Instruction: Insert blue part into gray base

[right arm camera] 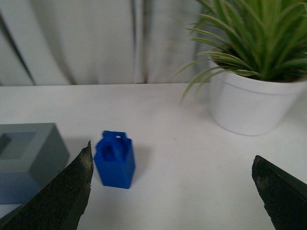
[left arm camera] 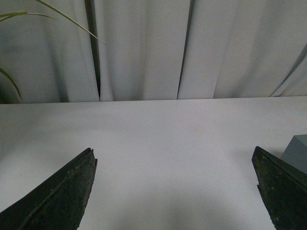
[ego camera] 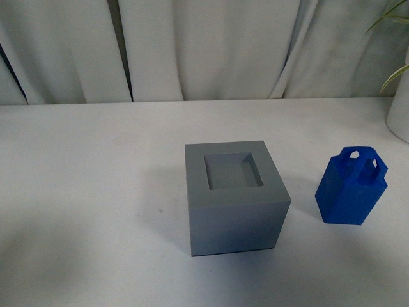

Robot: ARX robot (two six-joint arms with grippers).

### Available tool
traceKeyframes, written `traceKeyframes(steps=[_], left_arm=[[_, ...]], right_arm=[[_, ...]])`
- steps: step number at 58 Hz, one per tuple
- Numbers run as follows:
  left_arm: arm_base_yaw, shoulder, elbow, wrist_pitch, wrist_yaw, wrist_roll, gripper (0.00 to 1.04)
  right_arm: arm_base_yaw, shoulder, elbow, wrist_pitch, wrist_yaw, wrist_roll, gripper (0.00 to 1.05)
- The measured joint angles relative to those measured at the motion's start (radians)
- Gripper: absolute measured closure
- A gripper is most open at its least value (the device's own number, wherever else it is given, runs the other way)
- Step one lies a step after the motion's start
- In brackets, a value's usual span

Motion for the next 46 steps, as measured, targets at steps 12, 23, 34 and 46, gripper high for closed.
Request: traceKeyframes(steps=[12, 23, 34, 46], left_arm=[[0.000, 0.000, 0.000, 0.000, 0.000, 0.000, 0.06], [0.000, 0.000, 0.000, 0.000, 0.000, 0.000, 0.06], [0.000, 0.000, 0.000, 0.000, 0.000, 0.000, 0.06], [0.000, 0.000, 0.000, 0.000, 0.000, 0.000, 0.06]], right_arm=[[0.061, 0.433, 0.277, -0.014, -0.165, -0.220, 0.07], [0.065, 0.682, 0.527, -0.153, -0.195, -0.378, 0.07], [0.087, 0.933, 0.839, -0.407, -0.230, -0.589, 0.07], [0.139, 1.073, 1.024, -0.684, -0.227, -0.824, 0.07]])
